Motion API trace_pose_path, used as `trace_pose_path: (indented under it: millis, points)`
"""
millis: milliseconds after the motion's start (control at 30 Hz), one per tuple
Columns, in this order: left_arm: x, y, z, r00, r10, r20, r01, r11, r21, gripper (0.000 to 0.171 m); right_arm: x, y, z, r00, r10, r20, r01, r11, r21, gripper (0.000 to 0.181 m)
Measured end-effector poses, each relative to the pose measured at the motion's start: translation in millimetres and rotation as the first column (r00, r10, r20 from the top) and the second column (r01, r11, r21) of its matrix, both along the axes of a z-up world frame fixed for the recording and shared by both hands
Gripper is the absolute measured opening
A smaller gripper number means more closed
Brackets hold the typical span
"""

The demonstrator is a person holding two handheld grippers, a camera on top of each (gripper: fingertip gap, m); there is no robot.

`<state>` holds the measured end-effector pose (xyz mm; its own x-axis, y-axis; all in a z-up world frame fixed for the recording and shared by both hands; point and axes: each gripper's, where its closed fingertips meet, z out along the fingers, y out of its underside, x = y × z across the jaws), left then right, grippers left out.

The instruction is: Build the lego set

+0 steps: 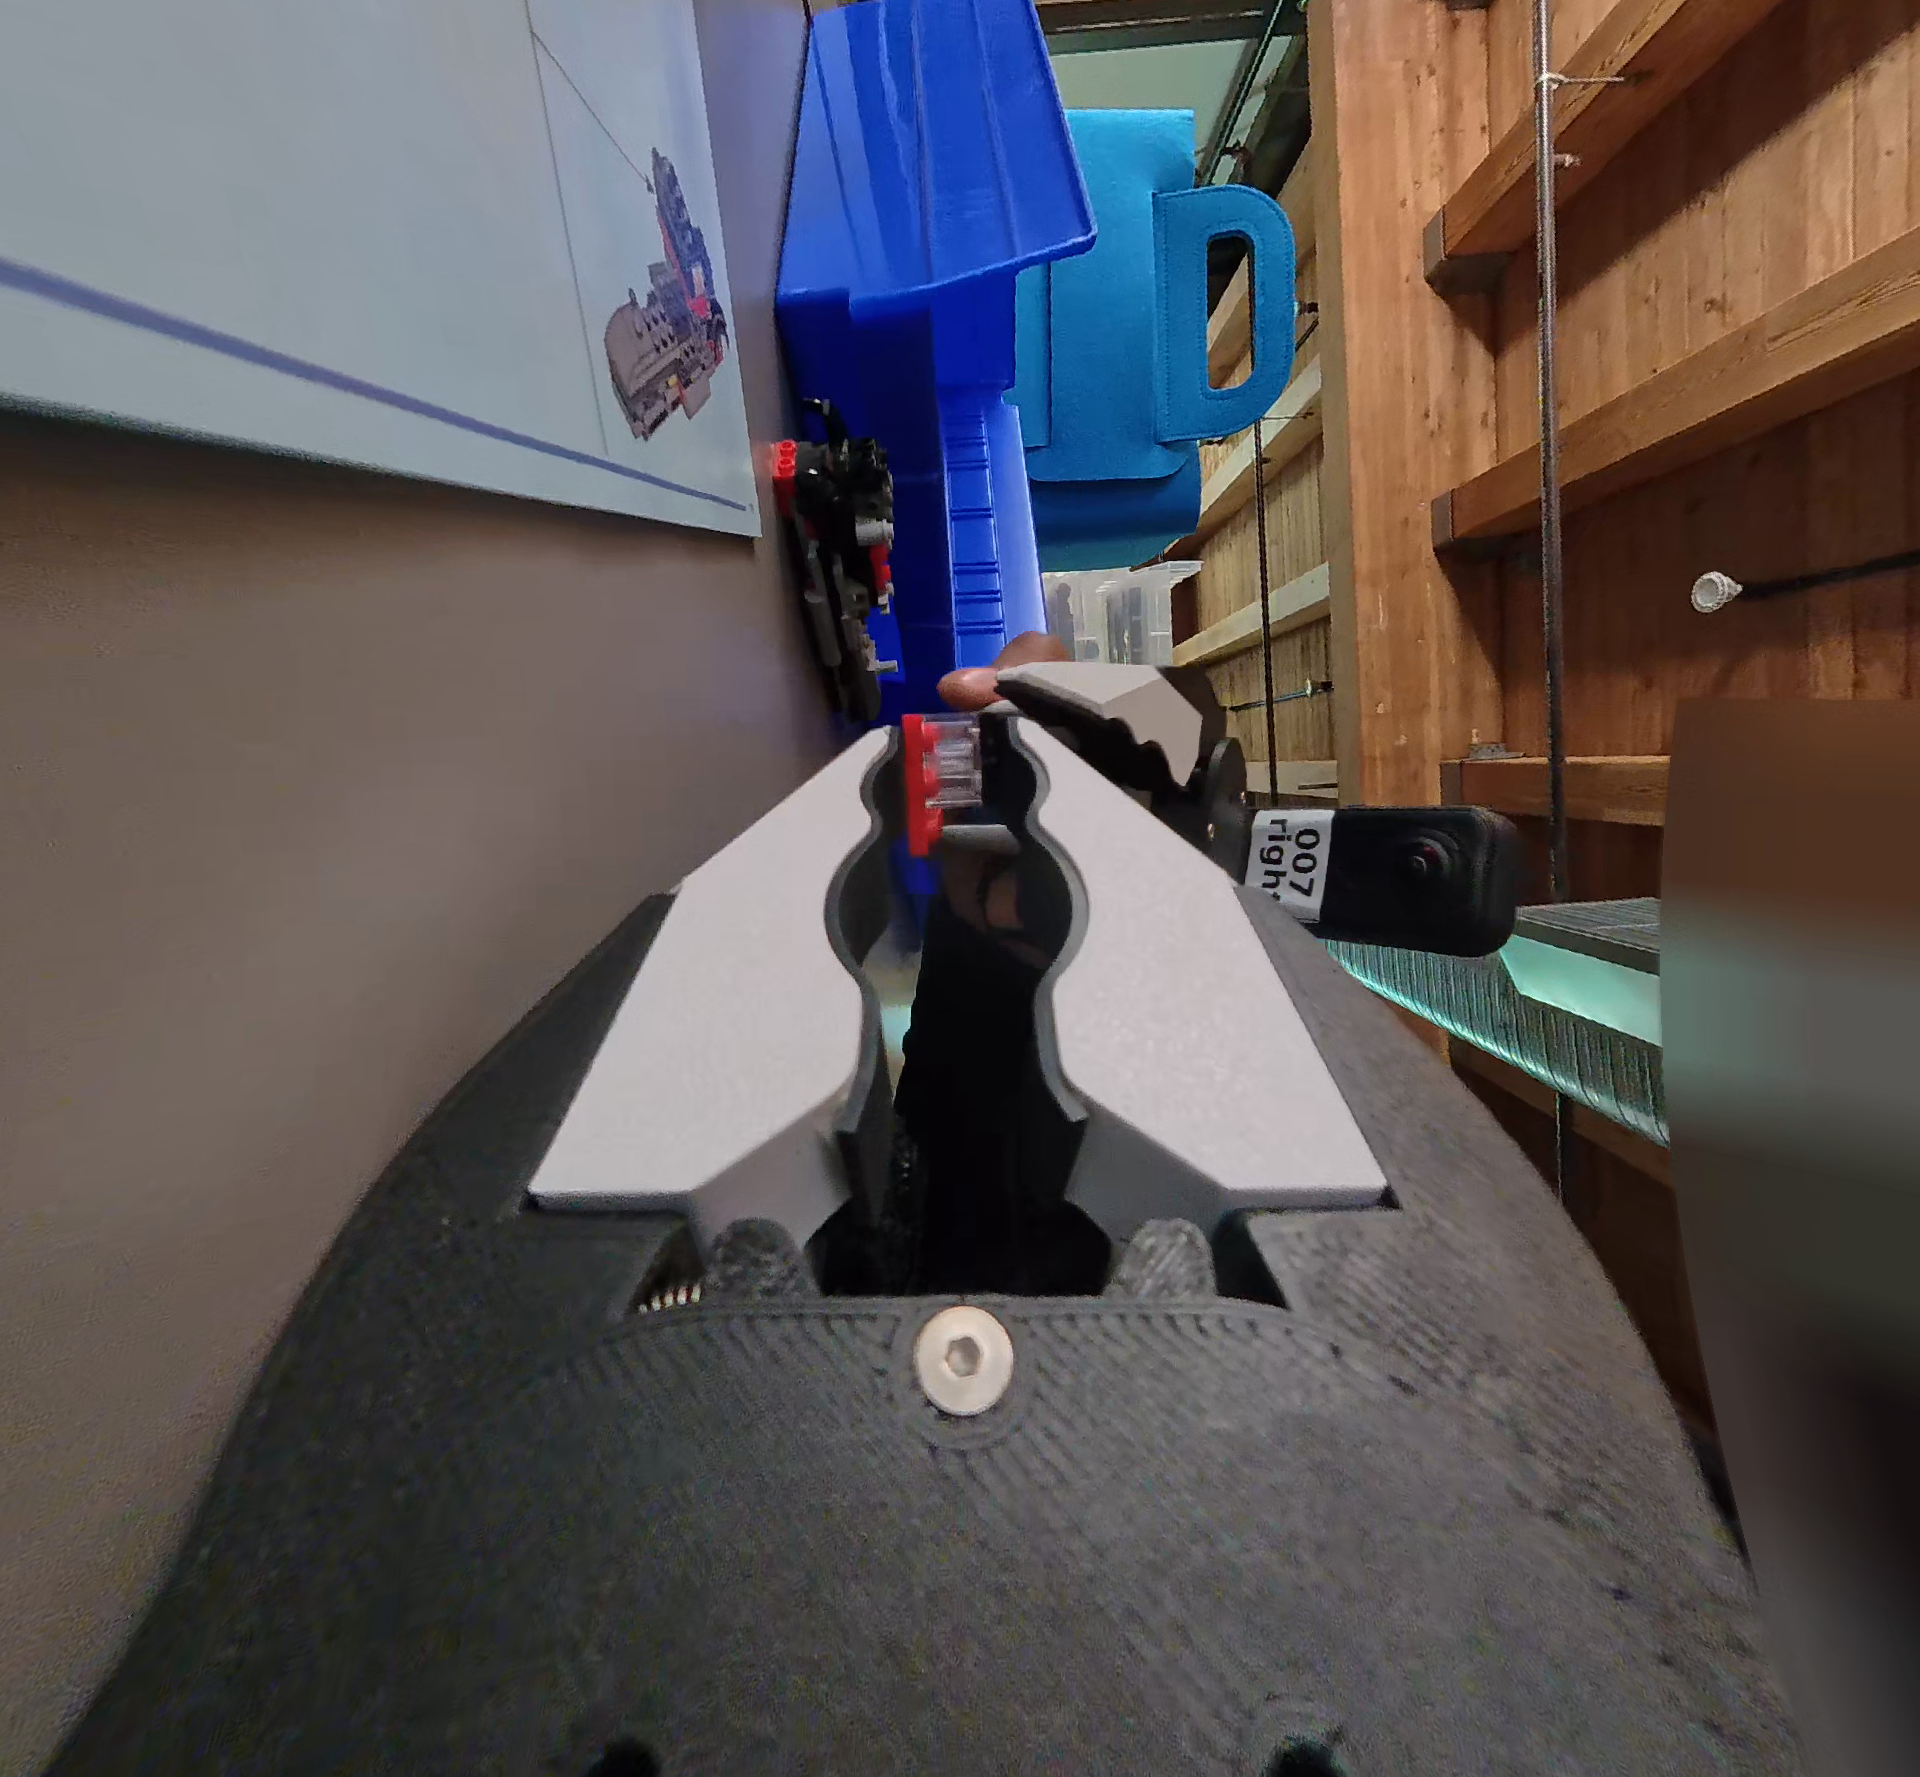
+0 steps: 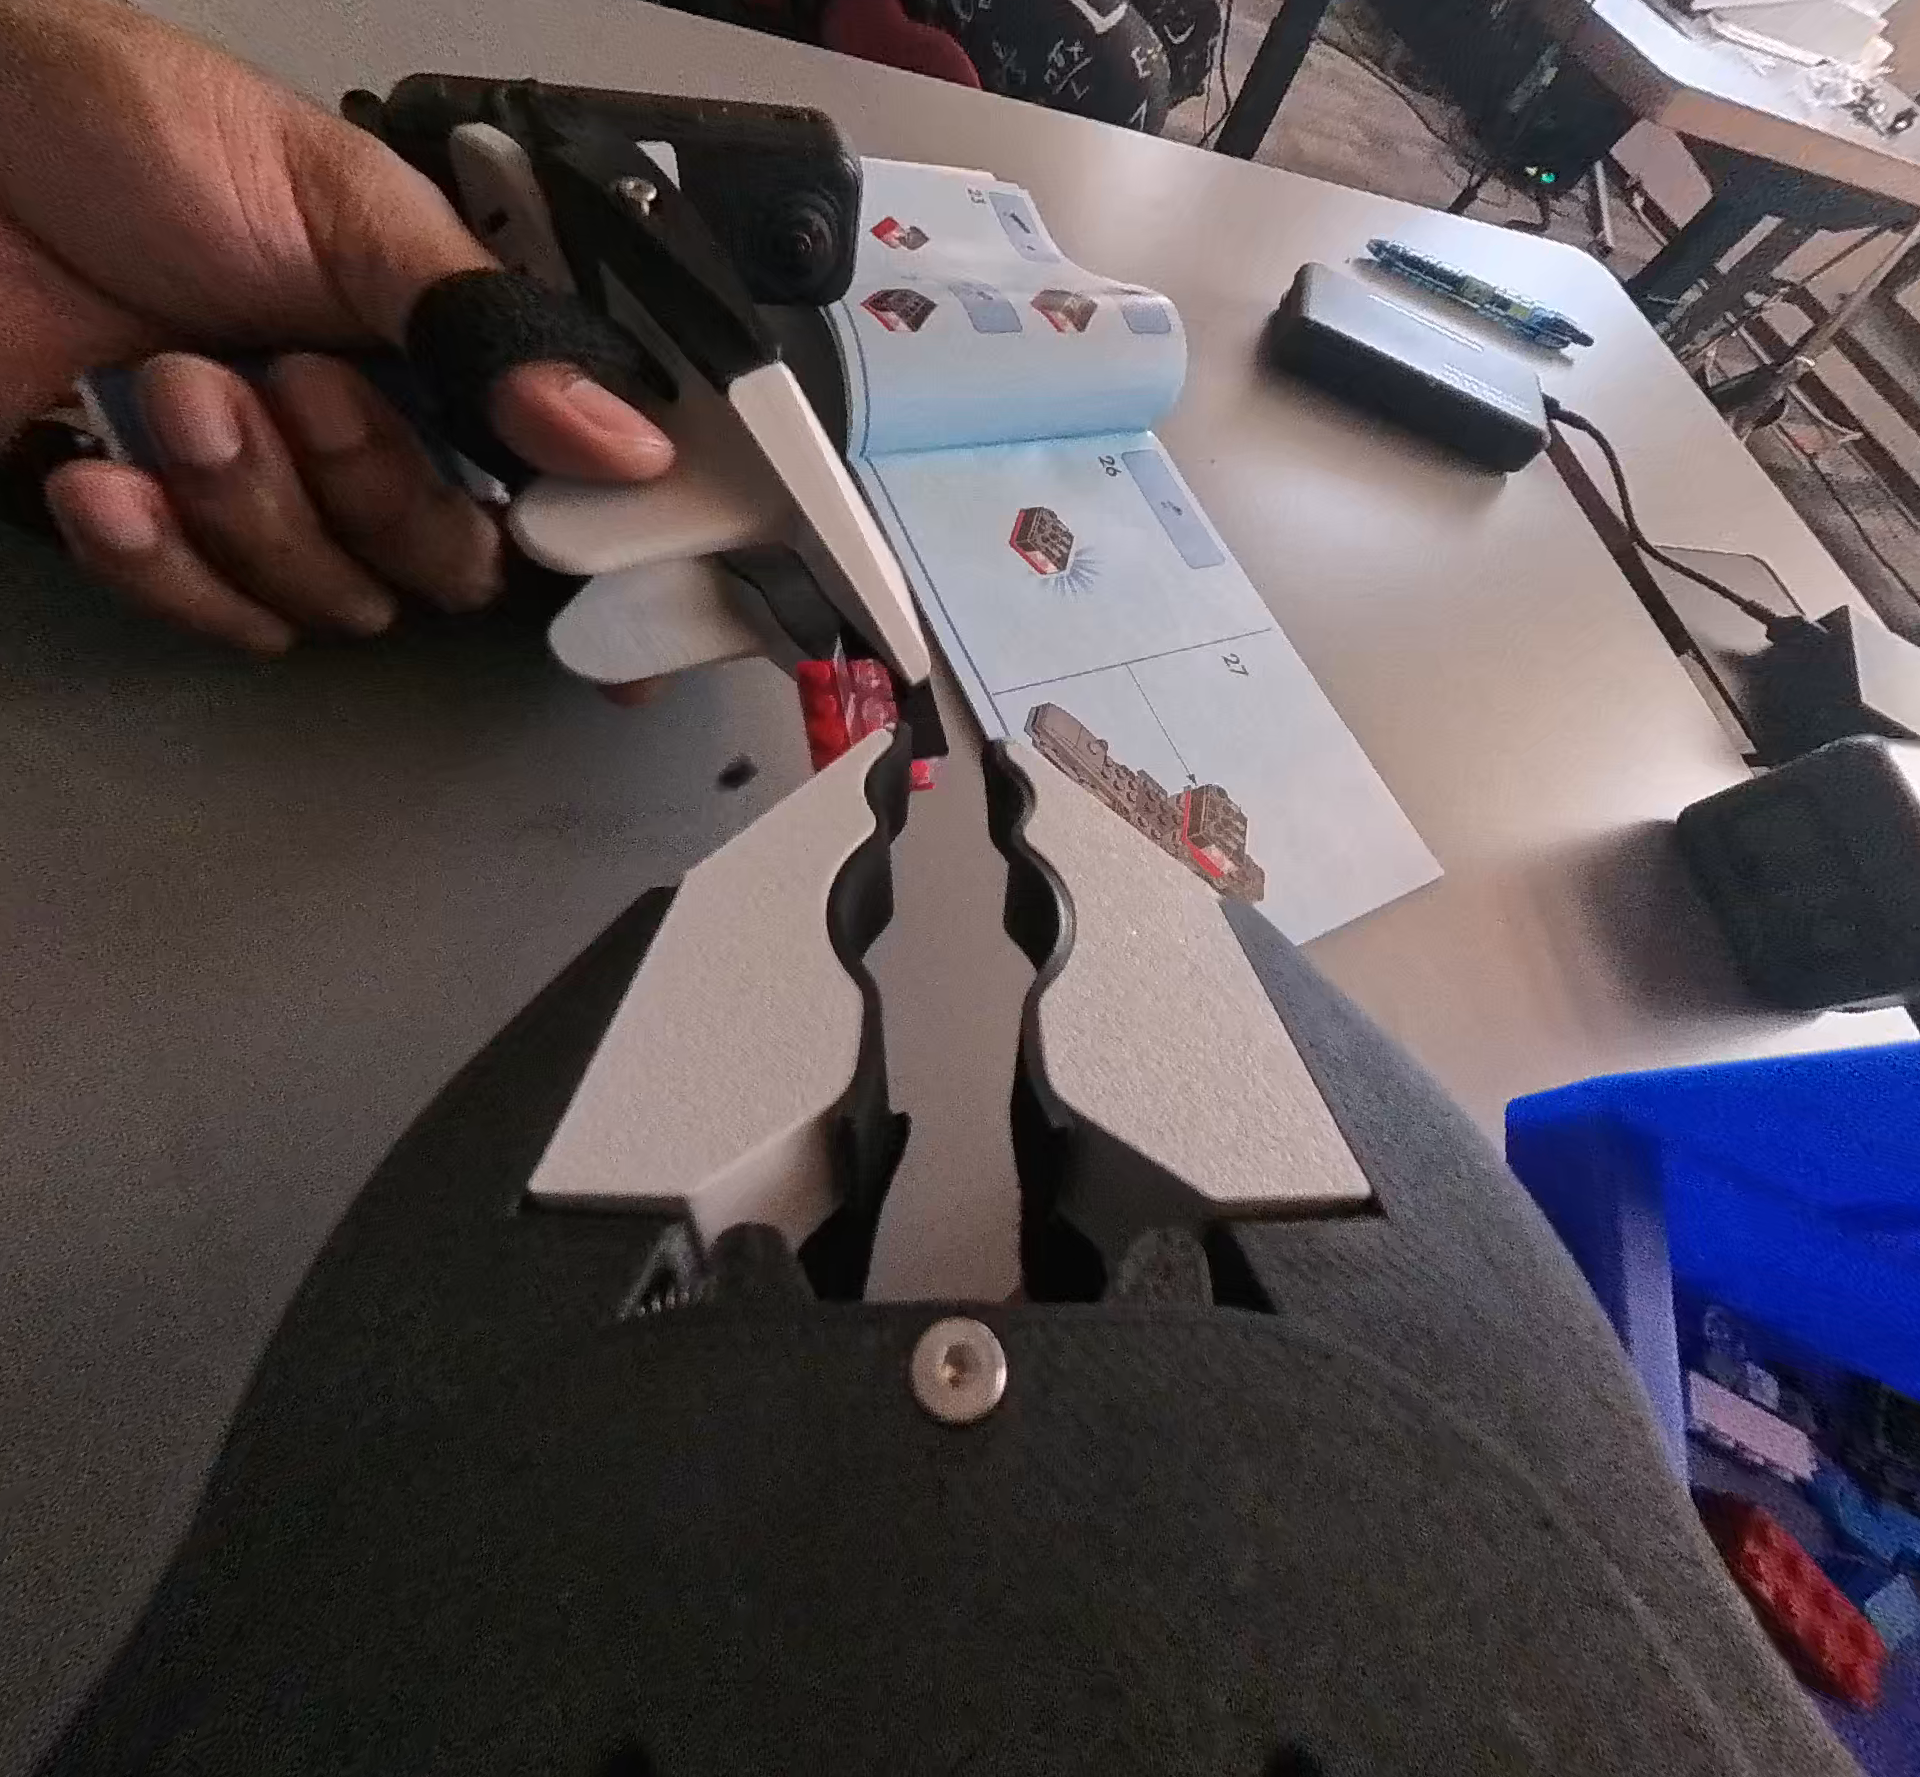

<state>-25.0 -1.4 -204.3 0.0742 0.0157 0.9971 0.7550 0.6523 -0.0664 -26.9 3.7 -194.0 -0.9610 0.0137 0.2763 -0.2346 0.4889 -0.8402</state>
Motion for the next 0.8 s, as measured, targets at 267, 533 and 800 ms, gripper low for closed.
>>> trace_pose_path:
  millis: [267, 533, 800]
  points:
    - [-7, -16, 3, 0.997, 0.068, -0.036, -0.069, 0.997, -0.04, 0.017, 23, 13, -18, 0.99, -0.013, 0.144, 0.011, 1.0, 0.014, 0.014]
    - [-6, -50, 16, 0.987, 0.143, -0.071, -0.146, 0.988, -0.052, 0.017, 35, -17, -38, 0.982, 0.003, 0.191, -0.024, 0.994, 0.106, 0.015]
    - [0, -74, 14, 0.978, 0.198, -0.065, -0.201, 0.979, -0.039, 0.017, 37, -53, -54, 0.984, -0.013, 0.175, -0.025, 0.977, 0.211, 0.017]
